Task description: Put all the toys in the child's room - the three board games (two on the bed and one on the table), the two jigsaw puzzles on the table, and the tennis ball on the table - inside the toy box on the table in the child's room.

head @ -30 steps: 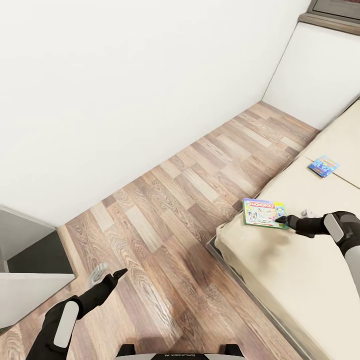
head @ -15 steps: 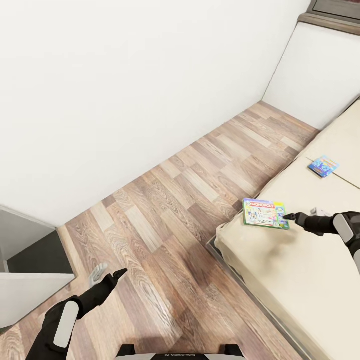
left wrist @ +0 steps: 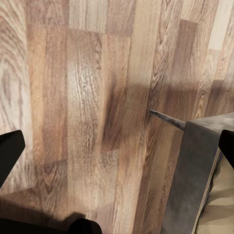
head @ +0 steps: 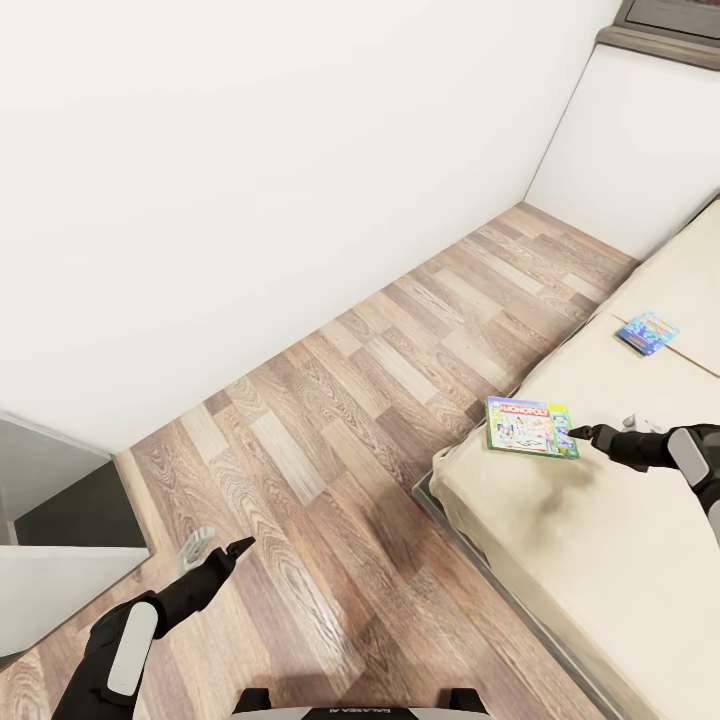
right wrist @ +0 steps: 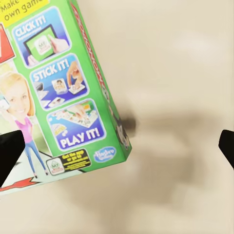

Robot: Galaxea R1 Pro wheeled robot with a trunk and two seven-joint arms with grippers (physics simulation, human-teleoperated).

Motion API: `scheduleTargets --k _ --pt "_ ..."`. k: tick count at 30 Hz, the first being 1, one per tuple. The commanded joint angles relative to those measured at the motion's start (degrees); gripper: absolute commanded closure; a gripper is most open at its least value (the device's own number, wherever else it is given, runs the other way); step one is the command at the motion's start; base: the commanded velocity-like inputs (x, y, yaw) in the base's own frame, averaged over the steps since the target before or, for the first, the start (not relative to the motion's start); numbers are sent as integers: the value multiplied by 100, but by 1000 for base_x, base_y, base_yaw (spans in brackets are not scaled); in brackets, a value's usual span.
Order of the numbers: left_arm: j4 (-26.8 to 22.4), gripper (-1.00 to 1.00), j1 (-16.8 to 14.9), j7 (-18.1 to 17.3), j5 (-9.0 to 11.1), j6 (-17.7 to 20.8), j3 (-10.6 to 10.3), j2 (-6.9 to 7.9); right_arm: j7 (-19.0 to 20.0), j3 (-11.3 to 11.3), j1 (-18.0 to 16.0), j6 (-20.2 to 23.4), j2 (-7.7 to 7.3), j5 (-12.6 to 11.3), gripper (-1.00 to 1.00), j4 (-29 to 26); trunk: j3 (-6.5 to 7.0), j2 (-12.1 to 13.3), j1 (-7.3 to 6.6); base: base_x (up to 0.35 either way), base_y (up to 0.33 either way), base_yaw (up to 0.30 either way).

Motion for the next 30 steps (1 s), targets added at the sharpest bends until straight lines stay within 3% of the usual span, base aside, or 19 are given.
scheduleTargets --k 1,30 --pt "-4 -100 -4 -16 11 44 24 -7 27 -34 -3 25 10 25 -100 -3 -3 -2 0 0 0 0" --pt "-4 -100 -4 -16 11 38 24 -7 98 -26 67 -552 167 13 -100 54 -3 -2 0 0 0 0"
